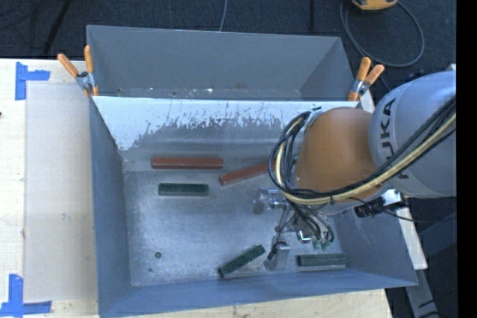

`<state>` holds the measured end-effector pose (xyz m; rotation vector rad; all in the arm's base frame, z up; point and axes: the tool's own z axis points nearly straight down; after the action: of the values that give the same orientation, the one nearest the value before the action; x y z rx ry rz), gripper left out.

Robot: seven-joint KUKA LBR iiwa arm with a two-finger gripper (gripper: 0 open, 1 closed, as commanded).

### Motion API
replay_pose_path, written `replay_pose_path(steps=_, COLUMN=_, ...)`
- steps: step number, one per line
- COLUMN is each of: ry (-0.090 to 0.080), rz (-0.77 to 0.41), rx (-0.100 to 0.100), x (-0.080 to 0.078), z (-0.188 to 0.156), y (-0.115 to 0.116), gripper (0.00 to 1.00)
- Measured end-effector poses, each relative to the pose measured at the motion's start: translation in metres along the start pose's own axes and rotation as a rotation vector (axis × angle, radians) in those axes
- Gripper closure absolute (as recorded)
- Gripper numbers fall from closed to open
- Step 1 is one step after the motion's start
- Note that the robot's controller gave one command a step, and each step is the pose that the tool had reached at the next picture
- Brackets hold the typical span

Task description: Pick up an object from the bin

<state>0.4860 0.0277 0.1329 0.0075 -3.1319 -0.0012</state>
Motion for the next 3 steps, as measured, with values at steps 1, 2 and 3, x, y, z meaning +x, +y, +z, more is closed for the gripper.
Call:
replay_pose_path(steps=1, ry=-0.007, rz=0.001, rx=0.0, x=-0.002, z=-0.004, y=0.0, gripper=0.0)
replay_pose_path(steps=2, ry=-0.008, rz=0.0, rx=0.0, x=-0.002, z=-0.003, y=0.0, gripper=0.0)
replay_pose_path(steps=3, ry=-0.002, rz=-0.181, rx=0.001, x=-0.028, z=0.061, y=0.052, gripper=1.0)
